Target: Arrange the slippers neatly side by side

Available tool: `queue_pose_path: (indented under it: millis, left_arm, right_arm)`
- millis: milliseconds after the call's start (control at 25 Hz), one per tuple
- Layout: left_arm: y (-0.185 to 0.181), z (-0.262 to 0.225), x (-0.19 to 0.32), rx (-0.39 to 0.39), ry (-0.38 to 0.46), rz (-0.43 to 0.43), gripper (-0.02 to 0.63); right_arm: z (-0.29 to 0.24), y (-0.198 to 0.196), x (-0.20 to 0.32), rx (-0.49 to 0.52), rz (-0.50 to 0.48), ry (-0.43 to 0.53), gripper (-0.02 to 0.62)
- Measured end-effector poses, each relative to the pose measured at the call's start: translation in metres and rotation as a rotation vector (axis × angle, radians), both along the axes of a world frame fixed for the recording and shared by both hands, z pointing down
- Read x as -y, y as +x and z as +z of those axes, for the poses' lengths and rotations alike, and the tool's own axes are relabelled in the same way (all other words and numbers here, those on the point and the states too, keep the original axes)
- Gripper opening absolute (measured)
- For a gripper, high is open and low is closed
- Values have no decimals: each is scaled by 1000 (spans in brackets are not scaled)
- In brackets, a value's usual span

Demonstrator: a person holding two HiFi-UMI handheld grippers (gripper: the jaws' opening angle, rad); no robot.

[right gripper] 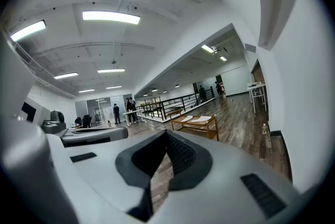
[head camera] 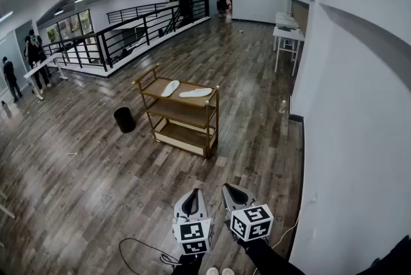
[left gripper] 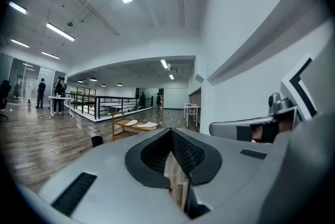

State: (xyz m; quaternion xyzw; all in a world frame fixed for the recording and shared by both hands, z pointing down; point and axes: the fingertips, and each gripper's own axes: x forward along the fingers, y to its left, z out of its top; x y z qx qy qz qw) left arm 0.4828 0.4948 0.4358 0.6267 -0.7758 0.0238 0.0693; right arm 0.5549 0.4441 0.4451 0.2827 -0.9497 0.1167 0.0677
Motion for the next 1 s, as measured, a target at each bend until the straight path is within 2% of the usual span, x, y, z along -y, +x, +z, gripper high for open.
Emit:
queue_pose_path:
  millis: [760,1000]
  left_arm:
    - [-4,7,-1,-21,-6,-6,-2]
    - [-12,12,-10,-28,-11,-23,-2]
  right_arm:
    - [0,-1,-2,1,1,-4,-2]
    - [-4,-2,-4,-12,-11,20,-2]
